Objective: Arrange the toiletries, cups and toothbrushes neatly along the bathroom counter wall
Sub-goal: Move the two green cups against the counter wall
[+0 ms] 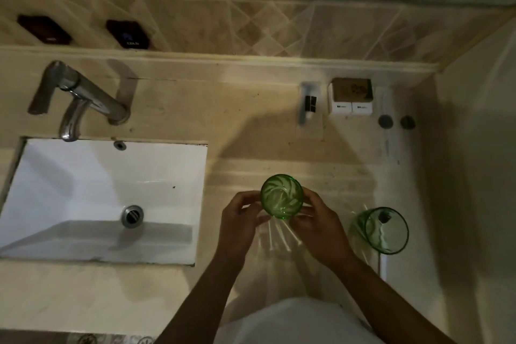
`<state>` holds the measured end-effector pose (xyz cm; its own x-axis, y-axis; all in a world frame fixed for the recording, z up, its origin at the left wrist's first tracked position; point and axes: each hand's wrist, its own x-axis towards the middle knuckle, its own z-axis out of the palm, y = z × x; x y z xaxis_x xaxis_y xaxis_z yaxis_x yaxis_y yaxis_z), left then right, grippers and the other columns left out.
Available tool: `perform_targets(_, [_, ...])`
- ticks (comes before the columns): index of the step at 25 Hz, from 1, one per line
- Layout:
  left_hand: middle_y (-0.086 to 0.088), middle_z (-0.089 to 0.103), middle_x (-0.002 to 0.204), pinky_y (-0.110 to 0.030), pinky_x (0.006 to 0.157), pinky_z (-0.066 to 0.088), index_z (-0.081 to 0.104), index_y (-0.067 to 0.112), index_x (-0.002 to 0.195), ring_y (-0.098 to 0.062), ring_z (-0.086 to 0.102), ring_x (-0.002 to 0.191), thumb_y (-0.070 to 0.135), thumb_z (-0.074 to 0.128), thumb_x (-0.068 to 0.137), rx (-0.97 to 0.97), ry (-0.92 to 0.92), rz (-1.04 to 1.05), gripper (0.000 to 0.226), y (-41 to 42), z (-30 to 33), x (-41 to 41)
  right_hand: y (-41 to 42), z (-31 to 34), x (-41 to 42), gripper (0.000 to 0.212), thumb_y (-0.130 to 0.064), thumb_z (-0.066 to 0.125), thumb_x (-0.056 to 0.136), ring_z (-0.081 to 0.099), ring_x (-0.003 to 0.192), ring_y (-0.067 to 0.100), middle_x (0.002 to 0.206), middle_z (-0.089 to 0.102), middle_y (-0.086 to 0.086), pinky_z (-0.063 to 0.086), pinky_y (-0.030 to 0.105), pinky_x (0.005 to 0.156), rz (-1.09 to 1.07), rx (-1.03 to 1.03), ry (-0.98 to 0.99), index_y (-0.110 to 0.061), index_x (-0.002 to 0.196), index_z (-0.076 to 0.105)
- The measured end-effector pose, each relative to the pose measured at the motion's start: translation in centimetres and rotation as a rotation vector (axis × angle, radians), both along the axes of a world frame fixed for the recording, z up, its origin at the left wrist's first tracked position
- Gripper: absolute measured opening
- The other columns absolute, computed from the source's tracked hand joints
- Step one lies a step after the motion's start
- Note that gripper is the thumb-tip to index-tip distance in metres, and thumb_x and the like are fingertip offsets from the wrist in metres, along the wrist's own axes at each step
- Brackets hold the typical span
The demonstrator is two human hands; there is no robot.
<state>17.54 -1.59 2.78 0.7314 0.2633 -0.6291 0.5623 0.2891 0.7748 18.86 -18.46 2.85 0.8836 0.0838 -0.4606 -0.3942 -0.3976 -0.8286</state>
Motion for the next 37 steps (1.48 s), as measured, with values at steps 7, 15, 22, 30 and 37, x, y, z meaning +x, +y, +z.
perform_targets(7, [-0.011,0.072,0.11,-0.041,0.093,0.057,0.072,0.013,0.105,-0.028,0.068,0.109,0.006,0.058,0.096,0.005,-0.137,0.073,0.018,1.7,0.2,6.6,3.0,0.3,6.9,0.055,-0.007,0.075,0.083,0.063,0.107,-0.006,0.12,0.066,-0.014,0.054,0.016,0.088,-0.034,0.06,-0.059,-0.032,0.128,0.054])
perform_targets(15, [-0.005,0.072,0.119,-0.028,0.086,0.059,0.066,0.008,0.122,-0.019,0.067,0.114,0.006,0.048,0.103,-0.072,-0.237,0.113,0.027,1.7,-0.3,17.1,5.1,-0.4,17.0,0.05,-0.016,0.071,0.085,0.063,0.105,-0.006,0.116,0.066,-0.019,0.052,0.016,0.087,-0.139,0.045,-0.122,-0.032,0.129,0.054])
perform_targets(22, [0.004,0.077,0.109,-0.041,0.102,0.052,0.078,0.03,0.096,-0.015,0.067,0.114,0.023,0.043,0.103,-0.145,-0.192,0.152,0.036,1.3,-0.8,21.4,5.3,-1.9,21.4,0.053,-0.009,0.068,0.087,0.064,0.107,0.003,0.114,0.067,-0.011,0.051,0.02,0.092,-0.155,0.031,-0.138,-0.03,0.133,0.053])
perform_targets(30, [-0.006,0.072,0.121,-0.045,0.104,0.051,0.069,0.013,0.118,-0.019,0.066,0.117,0.025,0.048,0.102,-0.151,-0.153,0.212,0.029,1.8,-1.9,23.1,5.8,-2.8,22.9,0.057,-0.006,0.069,0.086,0.06,0.116,0.01,0.128,0.063,-0.004,0.049,0.009,0.087,-0.139,0.036,-0.122,-0.024,0.137,0.049])
perform_targets(37, [-0.003,0.072,0.122,-0.043,0.102,0.053,0.069,0.016,0.12,-0.017,0.065,0.118,0.022,0.046,0.102,-0.173,-0.197,0.184,0.03,1.9,-2.0,22.9,6.1,-2.8,23.4,0.069,-0.008,0.07,0.084,0.057,0.117,0.009,0.13,0.059,-0.005,0.038,-0.006,0.071,-0.098,-0.043,-0.102,-0.028,0.143,0.041])
